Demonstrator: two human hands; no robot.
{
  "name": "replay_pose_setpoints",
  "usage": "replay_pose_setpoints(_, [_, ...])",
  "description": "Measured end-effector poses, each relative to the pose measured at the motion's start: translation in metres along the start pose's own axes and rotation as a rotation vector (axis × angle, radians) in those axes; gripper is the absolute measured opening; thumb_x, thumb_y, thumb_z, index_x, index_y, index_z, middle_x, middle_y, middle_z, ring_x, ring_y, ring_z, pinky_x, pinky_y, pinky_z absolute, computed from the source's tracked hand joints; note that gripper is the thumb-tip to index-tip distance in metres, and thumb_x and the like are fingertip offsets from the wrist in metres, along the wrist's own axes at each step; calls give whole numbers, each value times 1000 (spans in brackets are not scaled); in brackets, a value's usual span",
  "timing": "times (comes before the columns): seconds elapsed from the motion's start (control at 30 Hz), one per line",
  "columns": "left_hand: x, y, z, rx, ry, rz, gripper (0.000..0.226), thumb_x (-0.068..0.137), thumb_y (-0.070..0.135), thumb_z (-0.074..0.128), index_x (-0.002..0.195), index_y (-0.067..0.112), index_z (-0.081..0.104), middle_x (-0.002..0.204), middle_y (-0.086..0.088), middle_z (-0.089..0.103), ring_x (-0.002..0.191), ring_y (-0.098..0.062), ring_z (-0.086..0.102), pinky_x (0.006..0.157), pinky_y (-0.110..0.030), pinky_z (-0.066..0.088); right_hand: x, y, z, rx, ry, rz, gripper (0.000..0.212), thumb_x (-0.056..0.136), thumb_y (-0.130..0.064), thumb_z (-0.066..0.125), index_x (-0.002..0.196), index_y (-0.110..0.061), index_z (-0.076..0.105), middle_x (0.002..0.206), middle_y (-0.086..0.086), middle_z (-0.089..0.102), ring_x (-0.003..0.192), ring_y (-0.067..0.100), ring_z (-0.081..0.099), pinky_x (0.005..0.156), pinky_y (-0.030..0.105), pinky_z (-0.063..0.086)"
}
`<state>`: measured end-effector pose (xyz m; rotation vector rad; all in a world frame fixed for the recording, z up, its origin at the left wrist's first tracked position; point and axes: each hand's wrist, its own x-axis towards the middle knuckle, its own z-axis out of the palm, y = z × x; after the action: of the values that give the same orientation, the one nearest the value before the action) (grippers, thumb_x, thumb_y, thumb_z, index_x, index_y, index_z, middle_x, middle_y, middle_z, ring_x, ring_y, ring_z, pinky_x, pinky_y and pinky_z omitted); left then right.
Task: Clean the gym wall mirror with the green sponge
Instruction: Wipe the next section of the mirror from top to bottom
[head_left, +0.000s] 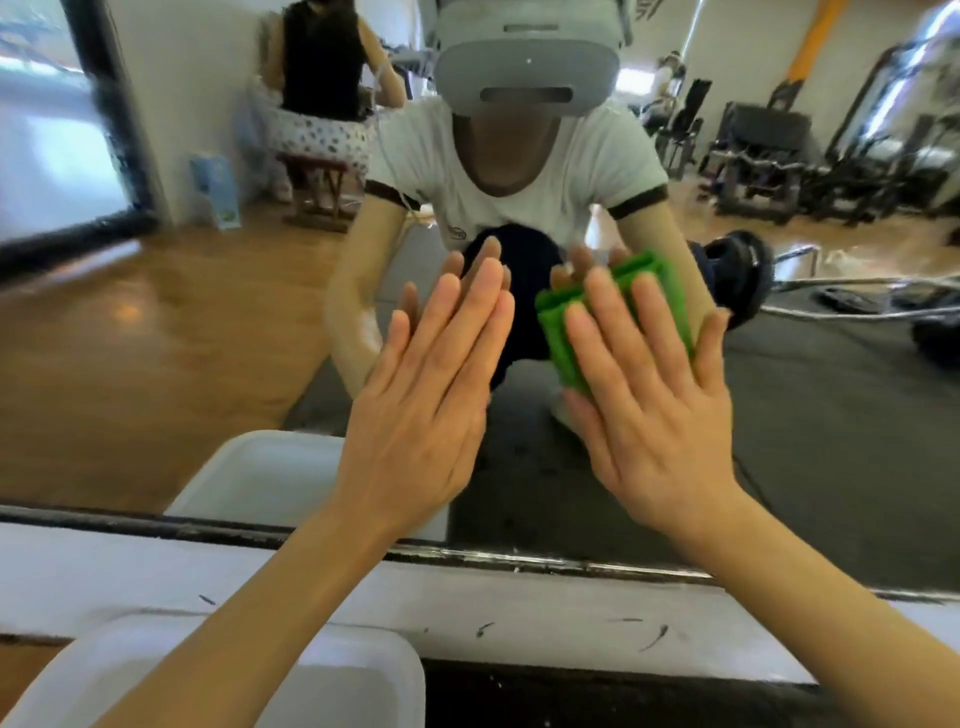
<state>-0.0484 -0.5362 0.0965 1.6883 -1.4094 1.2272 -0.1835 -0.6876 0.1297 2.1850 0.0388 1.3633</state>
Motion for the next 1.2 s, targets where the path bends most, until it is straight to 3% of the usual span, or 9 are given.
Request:
replay_pose_setpoints(0.1, [15,7,8,52,33,-35,65,105,15,32,160,11,-2,168,-2,-6,155,-16,-7,127,-40,0,38,21,-4,6,158,228,51,107,-22,39,154,-10,25,160,18,28,153,33,6,121,45,-10])
replay_pose_setpoints(0.23, [13,4,9,104,7,-23,64,108,23,29,160,12,-6,166,2,-17,155,-16,-10,127,-39,-3,-35,-16,16,19,39,176,63,107,-24,40,162,-19,9,169,1,-2,155,22,-7,123,49,-9])
replay_pose_setpoints(0.37, [13,4,9,135,-6,-20,66,108,26,30,160,14,-8,166,3,-21,155,-16,-11,127,-39,-2,-106,-33,18,-47,-136,36,67,104,-26,43,162,-18,10,170,1,1,156,22,0,125,46,-5])
replay_pose_setpoints(0.43, [13,5,9,131,-6,-34,67,107,26,31,160,16,-9,166,5,-22,155,-15,-11,127,-40,-2,-80,-16,10,-47,-78,34,65,105,-26,42,162,-18,10,170,2,-1,156,21,-3,125,44,-8])
replay_pose_setpoints(0.6, [14,11,7,95,7,-55,65,107,25,31,162,14,-1,166,8,-18,155,-15,-10,126,-40,-3,10,18,1,33,162,377,52,108,-33,30,155,-13,21,162,16,22,155,22,-5,122,44,-12])
replay_pose_setpoints(0.7, [21,24,6,23,-3,-9,65,105,19,33,161,14,0,167,7,-14,155,-16,-9,126,-40,-4,-41,-10,12,49,97,384,58,111,-30,33,161,-18,7,169,2,-3,155,21,-9,123,46,-11])
replay_pose_setpoints(0.83, [42,56,18,-69,-54,121,59,105,12,30,158,10,3,166,0,2,155,-15,-7,126,-40,0,-110,-45,19,-10,-63,382,61,110,-27,35,162,-15,5,169,3,-4,156,23,-4,125,46,-6])
replay_pose_setpoints(1.03, [44,57,36,73,-59,134,60,108,26,22,161,12,0,168,1,-13,156,-19,-8,127,-39,-3,-45,30,1,-11,128,334,61,109,-27,30,161,-14,2,167,0,-9,154,17,-9,123,41,-13])
replay_pose_setpoints(1.2, [44,62,45,208,-8,131,61,107,27,24,161,12,0,168,1,-16,156,-19,-10,127,-37,-1,-52,78,-18,12,291,750,54,108,-31,19,151,3,19,158,19,15,149,20,0,121,41,-13])
